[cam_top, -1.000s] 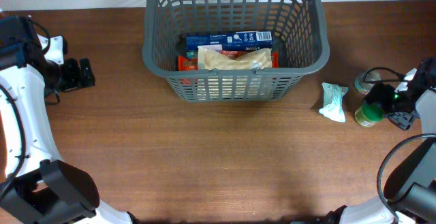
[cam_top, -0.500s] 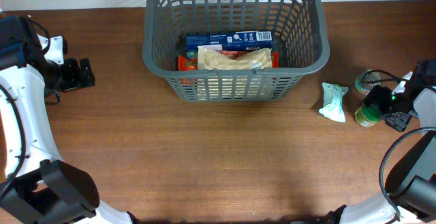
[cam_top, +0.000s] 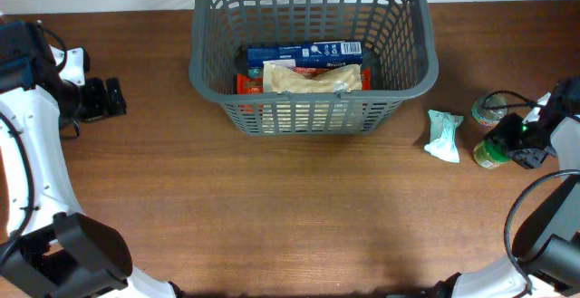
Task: Pack container
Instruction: 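Withdraw the left gripper and grasp the green-lidded jar with the right gripper, then carry the jar over the basket and release it inside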
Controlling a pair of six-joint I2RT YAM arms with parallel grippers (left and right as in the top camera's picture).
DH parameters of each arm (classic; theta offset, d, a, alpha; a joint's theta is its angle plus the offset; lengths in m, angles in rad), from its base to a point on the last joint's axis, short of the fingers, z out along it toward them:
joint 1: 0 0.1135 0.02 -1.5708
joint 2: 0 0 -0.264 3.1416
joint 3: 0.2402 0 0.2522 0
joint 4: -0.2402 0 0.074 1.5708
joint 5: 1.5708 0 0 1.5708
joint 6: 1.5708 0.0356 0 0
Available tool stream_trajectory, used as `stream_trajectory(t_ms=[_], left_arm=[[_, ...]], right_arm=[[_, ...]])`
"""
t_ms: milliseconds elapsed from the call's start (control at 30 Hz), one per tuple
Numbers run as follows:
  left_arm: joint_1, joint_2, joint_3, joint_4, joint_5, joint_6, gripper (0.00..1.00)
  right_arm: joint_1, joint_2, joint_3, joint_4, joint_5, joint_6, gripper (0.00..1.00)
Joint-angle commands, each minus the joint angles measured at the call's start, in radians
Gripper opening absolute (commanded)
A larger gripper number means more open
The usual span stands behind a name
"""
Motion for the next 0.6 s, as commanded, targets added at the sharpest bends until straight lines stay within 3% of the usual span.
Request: stream_trajectory(t_ms=[0,300,567], left_arm=[[0.004,-0.018,-0.005,0.0,0.014,-0.011,0.99],[0.004,-0.018,-0.005,0.0,0.014,-0.011,0.99],[0.004,-0.018,-0.005,0.0,0.014,-0.011,0.99]], right_arm=[[0.007,0.015,-0.012,-0.012,-0.014,0.017,0.42],[0.007,-0.017,0.031,-0.063,-0.041,0.016,0.36],[0.007,-0.163,0.193,-0.156,-0.041,0.017,0.35]])
